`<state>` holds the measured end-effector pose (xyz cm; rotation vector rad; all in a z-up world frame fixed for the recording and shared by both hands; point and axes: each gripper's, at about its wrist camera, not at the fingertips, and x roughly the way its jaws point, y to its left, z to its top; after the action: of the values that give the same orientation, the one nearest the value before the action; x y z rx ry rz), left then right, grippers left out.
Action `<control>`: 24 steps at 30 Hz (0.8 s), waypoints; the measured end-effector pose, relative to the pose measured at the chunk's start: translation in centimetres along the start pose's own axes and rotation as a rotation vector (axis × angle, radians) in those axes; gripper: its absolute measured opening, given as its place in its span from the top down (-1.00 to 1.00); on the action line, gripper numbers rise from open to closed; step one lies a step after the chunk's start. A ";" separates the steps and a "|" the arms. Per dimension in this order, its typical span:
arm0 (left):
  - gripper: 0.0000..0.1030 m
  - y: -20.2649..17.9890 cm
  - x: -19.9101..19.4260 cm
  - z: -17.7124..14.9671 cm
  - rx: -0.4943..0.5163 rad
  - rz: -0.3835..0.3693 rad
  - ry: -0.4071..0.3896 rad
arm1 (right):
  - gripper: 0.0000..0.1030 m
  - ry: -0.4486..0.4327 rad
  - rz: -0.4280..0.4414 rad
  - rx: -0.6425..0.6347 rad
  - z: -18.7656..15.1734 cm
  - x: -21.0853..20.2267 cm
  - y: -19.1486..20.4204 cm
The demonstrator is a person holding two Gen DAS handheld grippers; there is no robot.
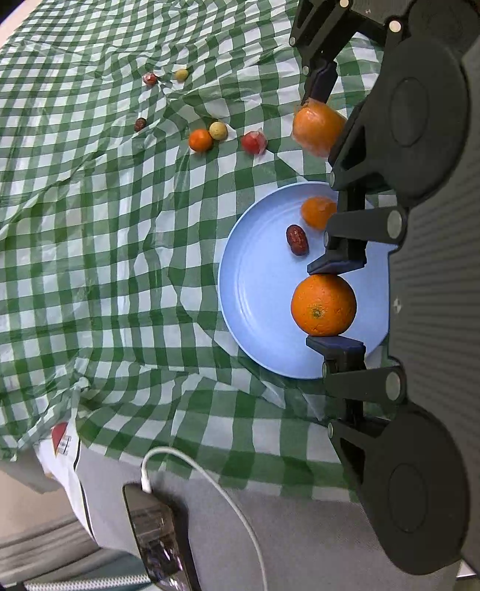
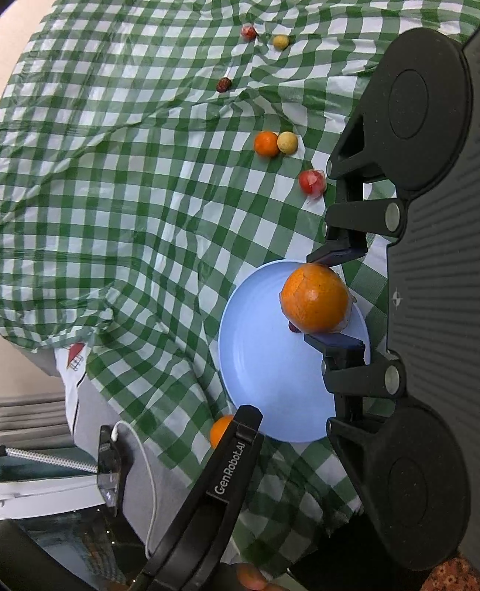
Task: Organize fruits
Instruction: 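Carry both mandarins over the blue plate and lower them, then open both tools to release the mandarins onto the plate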
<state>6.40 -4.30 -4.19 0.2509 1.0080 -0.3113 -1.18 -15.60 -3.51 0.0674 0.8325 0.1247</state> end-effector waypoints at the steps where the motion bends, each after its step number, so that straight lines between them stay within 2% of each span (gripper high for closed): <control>1: 0.27 -0.1 0.4 0.2 0.004 -0.001 0.004 | 0.23 0.006 0.002 0.001 0.1 0.4 -0.1; 18: 0.25 0.1 6.6 1.6 0.048 0.007 0.072 | 0.22 0.065 0.030 -0.075 1.0 5.5 0.8; 19: 0.10 0.2 6.8 1.6 0.048 0.003 0.072 | 0.22 0.070 0.037 -0.080 1.0 5.8 0.8; 20: -0.13 0.2 6.9 1.6 0.044 0.005 0.072 | 0.06 0.073 0.044 -0.084 1.1 6.0 0.8; 21: -0.65 0.3 6.7 1.7 0.035 0.010 0.064 | -0.09 0.071 0.042 -0.089 1.2 6.1 0.9; 22: -0.94 0.5 6.3 1.7 0.020 0.022 0.037 | -0.36 0.059 0.034 -0.094 1.3 6.0 0.9; 24: -0.99 0.8 5.3 1.7 0.002 0.031 -0.016 | -0.60 0.037 0.018 -0.104 1.5 5.6 1.0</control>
<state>10.62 -4.90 -7.83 0.2655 0.9870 -0.2854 3.56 -13.90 -6.53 -0.0249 0.8610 0.1865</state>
